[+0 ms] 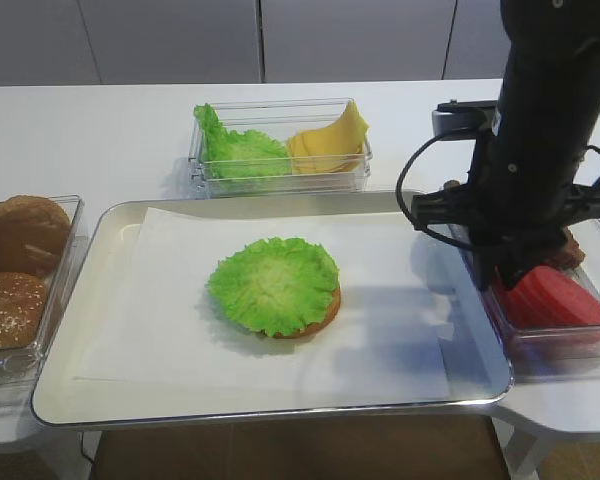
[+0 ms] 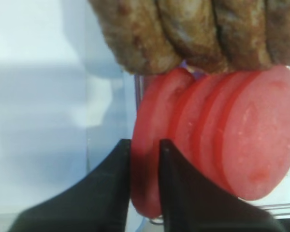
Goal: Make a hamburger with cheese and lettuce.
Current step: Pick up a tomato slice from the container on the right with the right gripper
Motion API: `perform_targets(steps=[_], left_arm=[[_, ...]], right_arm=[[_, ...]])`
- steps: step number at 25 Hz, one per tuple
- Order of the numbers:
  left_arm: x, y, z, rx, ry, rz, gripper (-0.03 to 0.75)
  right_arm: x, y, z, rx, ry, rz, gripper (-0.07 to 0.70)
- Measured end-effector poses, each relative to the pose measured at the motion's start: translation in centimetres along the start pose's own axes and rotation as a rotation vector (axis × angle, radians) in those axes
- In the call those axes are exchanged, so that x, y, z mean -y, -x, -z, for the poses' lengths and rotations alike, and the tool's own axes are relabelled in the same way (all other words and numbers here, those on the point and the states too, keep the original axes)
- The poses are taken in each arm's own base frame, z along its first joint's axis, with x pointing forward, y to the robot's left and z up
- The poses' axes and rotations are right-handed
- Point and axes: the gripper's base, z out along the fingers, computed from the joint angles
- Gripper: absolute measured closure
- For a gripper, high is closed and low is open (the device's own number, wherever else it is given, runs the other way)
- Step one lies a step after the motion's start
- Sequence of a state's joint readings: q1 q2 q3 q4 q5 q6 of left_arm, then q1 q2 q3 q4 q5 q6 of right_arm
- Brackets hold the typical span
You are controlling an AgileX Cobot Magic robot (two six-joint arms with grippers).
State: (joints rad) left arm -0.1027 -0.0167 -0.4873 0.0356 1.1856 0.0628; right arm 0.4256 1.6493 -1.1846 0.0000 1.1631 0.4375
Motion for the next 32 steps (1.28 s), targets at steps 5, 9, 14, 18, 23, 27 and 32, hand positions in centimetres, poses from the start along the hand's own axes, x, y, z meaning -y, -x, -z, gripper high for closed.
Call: perform_targets(steps=[5, 9, 14, 18, 23, 27, 32], left_arm=[[0.0, 0.0, 0.0, 0.0, 0.0, 0.0, 0.373], [0.0, 0.0, 0.0, 0.0, 0.0, 0.0, 0.373], [0.0, 0.0, 0.0, 0.0, 0.0, 0.0, 0.373], [0.0, 0.0, 0.0, 0.0, 0.0, 0.0, 0.373], [0.0, 0.0, 0.0, 0.0, 0.0, 0.0, 0.373], [0.0, 0.0, 0.0, 0.0, 0.0, 0.0, 0.373], [0.0, 0.0, 0.0, 0.0, 0.0, 0.0, 0.373]], right_arm=[[0.0, 0.0, 0.05, -0.001, -0.001, 0.002, 0.545], [0.05, 0.03, 0.05, 0.001, -0.006, 0.004, 0.549], [0.06, 0.01, 0.05, -0.001, -0.007, 0.004, 0.55], [0.07, -0.02, 0.09, -0.005, -0.009, 0.004, 0.55], [0.1, -0.08, 0.11, -0.012, -0.013, 0.008, 0.55], [0.1, -0.07, 0.15, -0.012, -0.013, 0.015, 0.55], [0.09, -0.06, 0.42, -0.014, -0.013, 0.015, 0.552]])
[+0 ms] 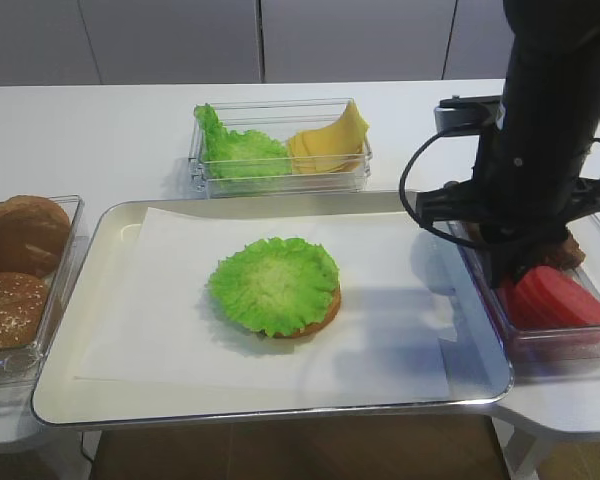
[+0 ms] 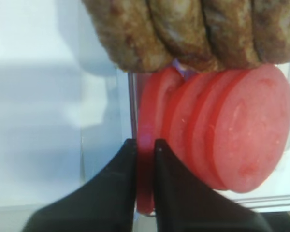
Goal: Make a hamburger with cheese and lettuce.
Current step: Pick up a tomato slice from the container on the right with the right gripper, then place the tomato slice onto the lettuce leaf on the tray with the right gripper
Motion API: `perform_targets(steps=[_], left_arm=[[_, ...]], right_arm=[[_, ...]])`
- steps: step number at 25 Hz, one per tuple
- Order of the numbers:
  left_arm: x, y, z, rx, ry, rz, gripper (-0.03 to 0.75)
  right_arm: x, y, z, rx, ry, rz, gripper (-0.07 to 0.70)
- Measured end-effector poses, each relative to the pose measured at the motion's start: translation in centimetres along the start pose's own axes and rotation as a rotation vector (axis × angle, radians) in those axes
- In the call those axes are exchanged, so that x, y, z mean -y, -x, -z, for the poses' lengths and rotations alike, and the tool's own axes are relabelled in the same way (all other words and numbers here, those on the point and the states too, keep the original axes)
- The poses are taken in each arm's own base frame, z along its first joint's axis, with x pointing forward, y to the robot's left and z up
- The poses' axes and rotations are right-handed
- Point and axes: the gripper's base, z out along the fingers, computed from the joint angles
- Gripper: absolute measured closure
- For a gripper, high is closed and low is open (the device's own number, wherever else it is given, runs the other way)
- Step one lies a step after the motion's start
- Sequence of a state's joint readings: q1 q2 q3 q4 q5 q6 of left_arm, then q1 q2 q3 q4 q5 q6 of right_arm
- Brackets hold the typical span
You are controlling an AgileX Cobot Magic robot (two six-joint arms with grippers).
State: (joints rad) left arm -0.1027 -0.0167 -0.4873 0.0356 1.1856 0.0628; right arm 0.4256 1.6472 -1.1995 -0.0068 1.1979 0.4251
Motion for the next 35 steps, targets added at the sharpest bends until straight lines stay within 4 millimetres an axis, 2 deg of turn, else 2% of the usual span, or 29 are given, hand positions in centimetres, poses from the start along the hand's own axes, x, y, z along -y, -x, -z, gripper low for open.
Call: perform_targets(steps=[7, 11, 26, 35], left_arm=[[0.0, 0.0, 0.0, 0.0, 0.0, 0.0, 0.373], [0.0, 0.0, 0.0, 0.0, 0.0, 0.0, 0.373], [0.0, 0.0, 0.0, 0.0, 0.0, 0.0, 0.373], [0.0, 0.0, 0.0, 0.0, 0.0, 0.0, 0.373]], right_arm=[[-0.4, 0.8, 1.9, 0.037, 0.024, 0.004, 0.553], [-0.5, 0.9, 2.2, 0.048, 0.028, 0.006, 0.553], [0.0, -0.1, 4.8, 0.125, 0.063, 0.007, 0.553], [-0.2, 0.4, 7.0, 0.197, 0.095, 0.009, 0.553]])
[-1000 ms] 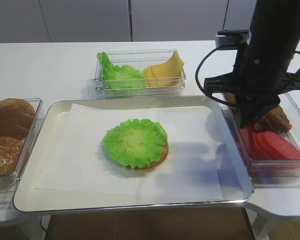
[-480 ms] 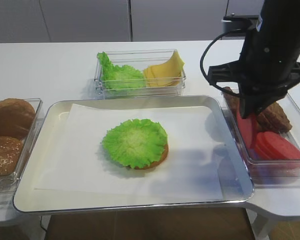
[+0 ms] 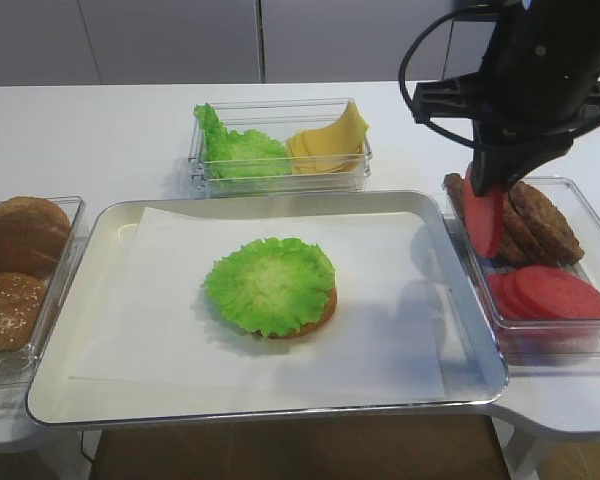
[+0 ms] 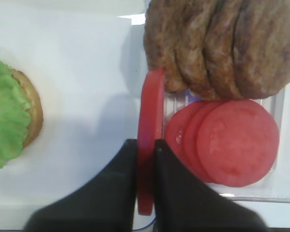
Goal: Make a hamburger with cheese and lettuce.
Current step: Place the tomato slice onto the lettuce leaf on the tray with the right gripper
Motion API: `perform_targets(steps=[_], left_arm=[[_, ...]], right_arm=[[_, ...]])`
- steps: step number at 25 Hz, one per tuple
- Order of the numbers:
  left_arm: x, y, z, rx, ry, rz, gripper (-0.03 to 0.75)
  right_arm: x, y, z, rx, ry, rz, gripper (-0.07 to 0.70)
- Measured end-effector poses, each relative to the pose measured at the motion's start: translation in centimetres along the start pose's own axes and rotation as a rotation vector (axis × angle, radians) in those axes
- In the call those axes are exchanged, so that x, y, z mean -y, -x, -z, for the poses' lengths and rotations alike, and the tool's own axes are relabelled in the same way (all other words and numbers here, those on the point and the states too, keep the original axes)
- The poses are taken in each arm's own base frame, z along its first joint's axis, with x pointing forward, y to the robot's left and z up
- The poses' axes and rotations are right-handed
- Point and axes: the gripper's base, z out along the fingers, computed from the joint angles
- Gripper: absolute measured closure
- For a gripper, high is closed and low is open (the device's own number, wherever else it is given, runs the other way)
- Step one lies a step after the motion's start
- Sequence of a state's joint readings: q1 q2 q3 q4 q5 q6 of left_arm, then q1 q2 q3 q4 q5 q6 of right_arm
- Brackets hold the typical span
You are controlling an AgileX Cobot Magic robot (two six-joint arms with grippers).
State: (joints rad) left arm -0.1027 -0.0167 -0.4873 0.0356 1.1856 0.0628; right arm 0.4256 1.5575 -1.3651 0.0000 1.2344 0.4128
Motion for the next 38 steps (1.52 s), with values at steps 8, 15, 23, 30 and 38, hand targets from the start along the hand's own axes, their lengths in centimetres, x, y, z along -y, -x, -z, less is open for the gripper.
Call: perform_targets(steps=[8, 15, 23, 30, 38], left_arm=[[0.0, 0.0, 0.0, 0.0, 0.0, 0.0, 0.373], [0.0, 0.0, 0.0, 0.0, 0.0, 0.0, 0.373], [0.0, 0.0, 0.0, 0.0, 0.0, 0.0, 0.373], [0.0, 0.0, 0.0, 0.0, 0.0, 0.0, 0.373], [0.0, 0.0, 0.0, 0.0, 0.0, 0.0, 0.373]], right_arm=[[-1.0, -0.4, 0.2, -0.013, 0.043, 0.019, 0.553], [-3.2, -0.8, 0.2, 0.036, 0.089, 0.082, 0.553], [-4.1, -0.6, 0.3, 0.099, 0.121, 0.125, 0.553], [-5.6, -0.6, 0.9, 0.152, 0.139, 0.241, 0.553], [-6.6, 1.1, 1.3, 0.168, 0.134, 0.283, 0.553]])
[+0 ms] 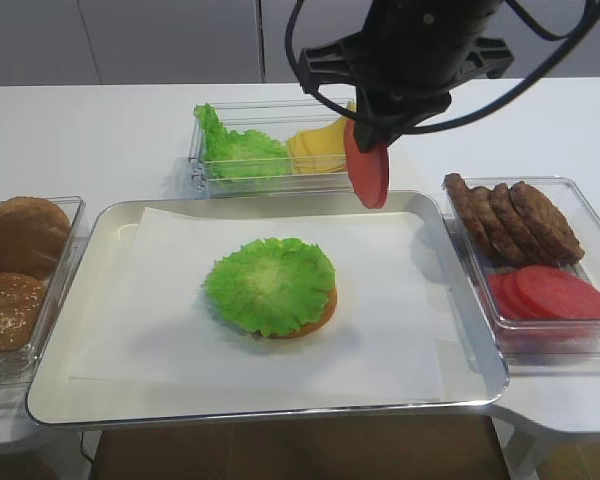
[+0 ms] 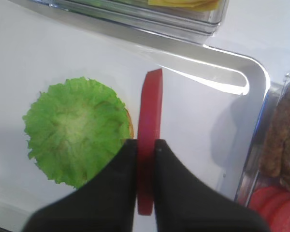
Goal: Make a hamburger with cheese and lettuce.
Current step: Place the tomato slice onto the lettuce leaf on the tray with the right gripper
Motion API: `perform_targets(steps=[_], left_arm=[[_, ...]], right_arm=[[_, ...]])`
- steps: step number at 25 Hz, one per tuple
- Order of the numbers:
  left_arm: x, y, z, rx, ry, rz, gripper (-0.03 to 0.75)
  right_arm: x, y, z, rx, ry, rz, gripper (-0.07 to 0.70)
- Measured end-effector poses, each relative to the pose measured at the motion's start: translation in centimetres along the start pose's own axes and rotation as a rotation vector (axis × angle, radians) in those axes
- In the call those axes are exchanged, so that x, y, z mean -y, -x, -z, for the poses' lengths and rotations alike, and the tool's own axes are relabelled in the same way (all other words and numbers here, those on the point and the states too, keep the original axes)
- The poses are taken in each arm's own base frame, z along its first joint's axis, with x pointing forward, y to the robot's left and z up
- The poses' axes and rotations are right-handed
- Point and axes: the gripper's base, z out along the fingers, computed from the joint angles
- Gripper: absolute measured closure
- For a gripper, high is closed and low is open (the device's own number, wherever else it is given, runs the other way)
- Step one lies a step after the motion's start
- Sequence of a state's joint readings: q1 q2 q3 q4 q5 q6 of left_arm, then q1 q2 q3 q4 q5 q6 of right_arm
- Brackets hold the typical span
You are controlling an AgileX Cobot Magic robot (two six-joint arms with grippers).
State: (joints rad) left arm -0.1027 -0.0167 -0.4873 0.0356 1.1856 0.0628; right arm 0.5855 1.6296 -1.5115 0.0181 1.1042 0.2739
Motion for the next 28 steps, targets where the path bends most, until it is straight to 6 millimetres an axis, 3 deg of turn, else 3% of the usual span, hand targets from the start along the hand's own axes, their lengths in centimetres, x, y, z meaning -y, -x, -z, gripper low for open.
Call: perform_targets(steps=[5, 21, 28], left_arm=[[0.0, 0.0, 0.0, 0.0, 0.0, 0.0, 0.373], [0.0, 0.0, 0.0, 0.0, 0.0, 0.0, 0.373], [0.0, 0.0, 0.0, 0.0, 0.0, 0.0, 0.373]], right_arm=[[-1.2, 0.0, -0.5, -0.009, -0.009, 0.046, 0.553], [-4.4, -0.4, -6.3, -0.066, -0.118, 0.226, 0.553], [-5.0, -0.5, -7.0, -0.065, -0.144, 0.264, 0.553]])
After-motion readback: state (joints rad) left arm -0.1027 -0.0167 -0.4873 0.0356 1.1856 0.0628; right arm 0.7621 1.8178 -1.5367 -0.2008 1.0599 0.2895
